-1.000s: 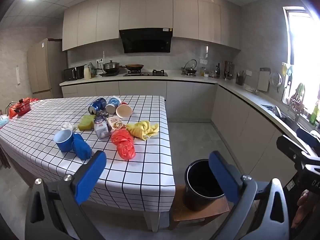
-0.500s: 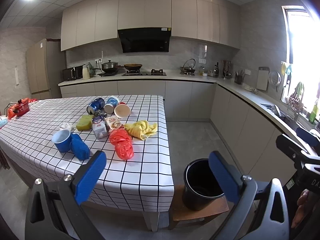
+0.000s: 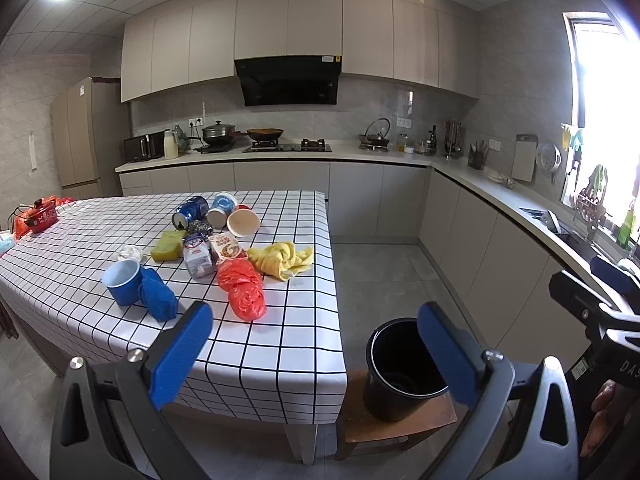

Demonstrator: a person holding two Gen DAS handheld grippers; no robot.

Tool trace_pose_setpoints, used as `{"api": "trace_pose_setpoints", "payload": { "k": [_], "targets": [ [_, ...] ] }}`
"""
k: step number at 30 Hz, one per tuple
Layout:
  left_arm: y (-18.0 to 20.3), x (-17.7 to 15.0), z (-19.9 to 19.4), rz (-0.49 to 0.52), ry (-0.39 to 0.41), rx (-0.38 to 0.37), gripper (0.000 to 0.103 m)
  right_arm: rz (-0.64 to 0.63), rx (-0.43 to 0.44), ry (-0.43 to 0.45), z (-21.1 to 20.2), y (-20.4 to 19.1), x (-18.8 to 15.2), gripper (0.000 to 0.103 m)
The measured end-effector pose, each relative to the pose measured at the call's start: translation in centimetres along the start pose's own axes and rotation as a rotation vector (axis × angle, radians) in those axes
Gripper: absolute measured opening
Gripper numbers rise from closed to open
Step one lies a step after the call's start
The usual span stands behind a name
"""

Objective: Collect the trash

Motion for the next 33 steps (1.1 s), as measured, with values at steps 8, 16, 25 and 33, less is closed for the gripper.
{"api": "trace_pose_setpoints", "payload": {
  "k": [8, 16, 25, 33],
  "targets": [
    [-0.07, 0.13, -0.07, -0.003, 0.003, 0.0, 0.103, 0.0, -0.001, 0.003, -0.02, 0.01, -0.12, 0.103],
    [-0.11, 0.13, -0.13, -0.005, 0.003, 0.001, 0.103, -0.003, -0.002, 0.005, -0.1, -0.29, -0.19, 0.103],
    [-0.21, 0.22, -0.27, -0.005, 0.007, 0.0, 0.103, -0.004, -0.002, 0.009, -0.23, -0.34, -0.11, 0.103],
    [-0.37, 0.35, -0.55, -0.005, 0.014, 0.001, 0.103, -0.005, -0.002, 0.016, -0.6, -0.39, -0.24, 0.103]
  ]
}}
Point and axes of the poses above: each gripper's, at about its wrist camera, not at the fingertips, and z roughly the way its jaws point, y to its right, x to its top, the point moved 2 cm from there along z, roughly the way its jaws point, and after that the axes turned 3 degrees about x, right-handed, at the moved point
